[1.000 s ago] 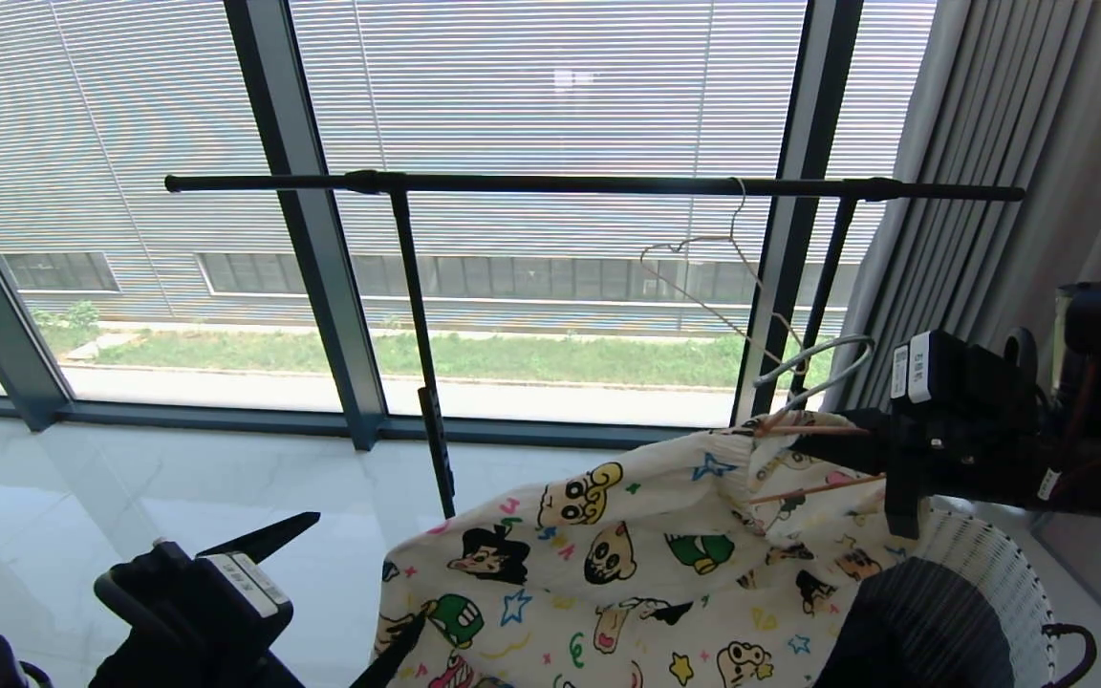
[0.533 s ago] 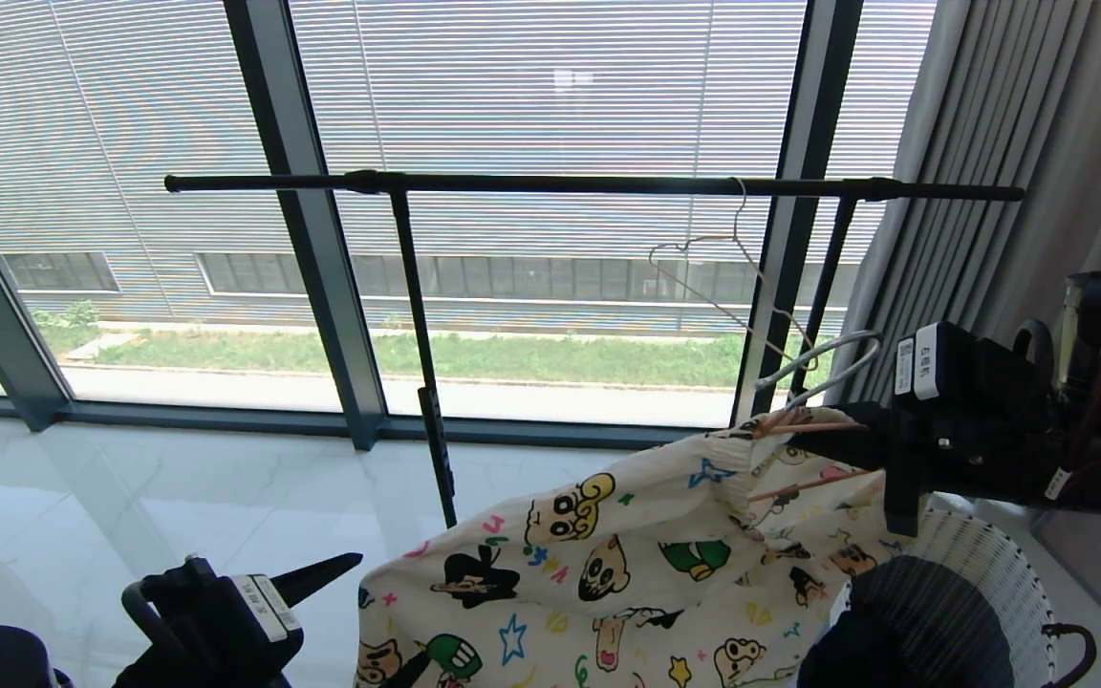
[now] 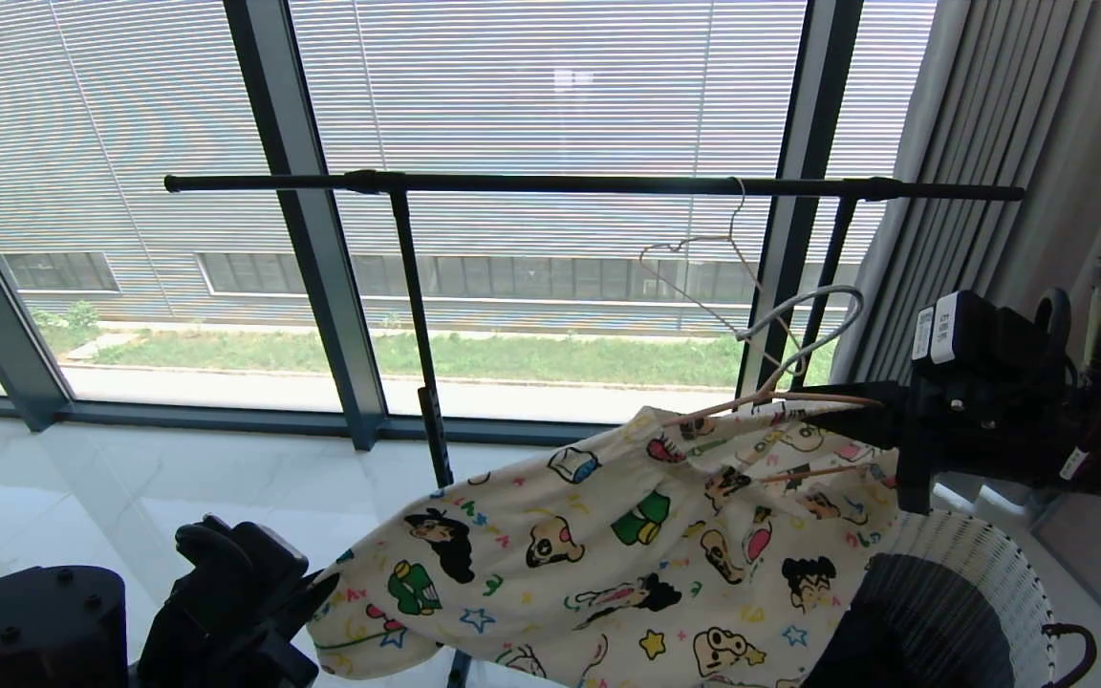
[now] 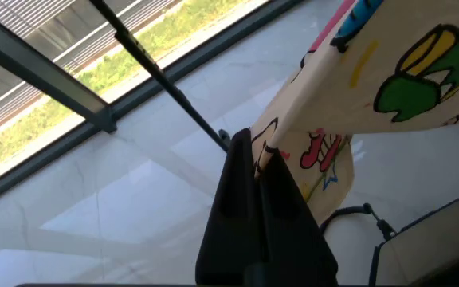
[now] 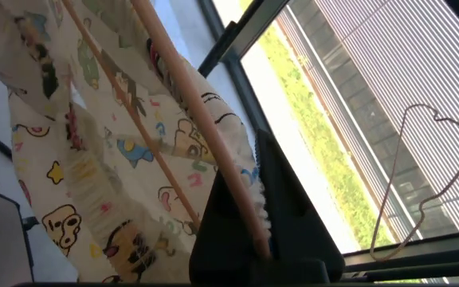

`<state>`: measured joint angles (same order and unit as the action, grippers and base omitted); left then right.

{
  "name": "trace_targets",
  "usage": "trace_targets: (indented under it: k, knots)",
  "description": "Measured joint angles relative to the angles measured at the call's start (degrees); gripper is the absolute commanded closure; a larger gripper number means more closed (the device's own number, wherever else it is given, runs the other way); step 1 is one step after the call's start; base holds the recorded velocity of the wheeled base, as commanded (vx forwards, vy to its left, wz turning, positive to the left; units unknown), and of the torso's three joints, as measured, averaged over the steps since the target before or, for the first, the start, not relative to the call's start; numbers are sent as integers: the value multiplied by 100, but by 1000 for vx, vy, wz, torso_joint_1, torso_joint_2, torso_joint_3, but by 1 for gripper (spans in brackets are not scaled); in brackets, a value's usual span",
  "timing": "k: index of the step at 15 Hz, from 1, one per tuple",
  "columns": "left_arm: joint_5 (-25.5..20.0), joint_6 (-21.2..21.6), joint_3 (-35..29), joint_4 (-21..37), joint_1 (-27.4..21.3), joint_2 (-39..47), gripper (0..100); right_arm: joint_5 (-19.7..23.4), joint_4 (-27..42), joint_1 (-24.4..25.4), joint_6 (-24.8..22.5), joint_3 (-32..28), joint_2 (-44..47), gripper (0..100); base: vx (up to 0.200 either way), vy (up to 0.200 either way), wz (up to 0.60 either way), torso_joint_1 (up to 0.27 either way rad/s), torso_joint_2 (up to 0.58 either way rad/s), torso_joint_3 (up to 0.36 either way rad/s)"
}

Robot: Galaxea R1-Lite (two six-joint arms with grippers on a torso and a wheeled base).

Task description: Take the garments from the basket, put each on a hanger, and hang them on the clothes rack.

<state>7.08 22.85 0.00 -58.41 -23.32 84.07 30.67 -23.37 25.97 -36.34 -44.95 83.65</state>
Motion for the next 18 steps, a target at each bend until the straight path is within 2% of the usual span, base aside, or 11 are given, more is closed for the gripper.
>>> trace_targets:
  k: [4, 5, 7, 9, 14, 17, 18]
  knots:
    - [121, 41, 0, -72, 17, 240, 100, -2, 11, -48, 84, -94, -16, 100, 0, 0, 0, 0, 0, 0]
    - [129, 37, 0, -115, 17, 254, 0, -2, 11, -48, 87, -94, -13, 100, 0, 0, 0, 0, 0, 0]
    - [132, 22, 0, -301, 23, 265, 0, -16, 16, -48, 90, -54, -17, 100, 0, 0, 0, 0, 0, 0]
    - [197, 11, 0, -495, 69, 273, 0, -218, 30, -48, 90, 38, -33, 100, 0, 0, 0, 0, 0, 0]
    - [914, -2, -154, -887, 706, 276, 0, -856, 251, -72, 119, 512, -204, 100, 0, 0, 0, 0, 0, 0]
    - [1198, -13, -355, -1090, 1228, 276, 0, -1278, 923, -76, 284, 656, -424, 100, 0, 0, 0, 0, 0, 0]
    - [1218, -22, -383, -1246, 1376, 276, 0, -1445, 1339, -76, 400, 683, -535, 100, 0, 0, 0, 0, 0, 0]
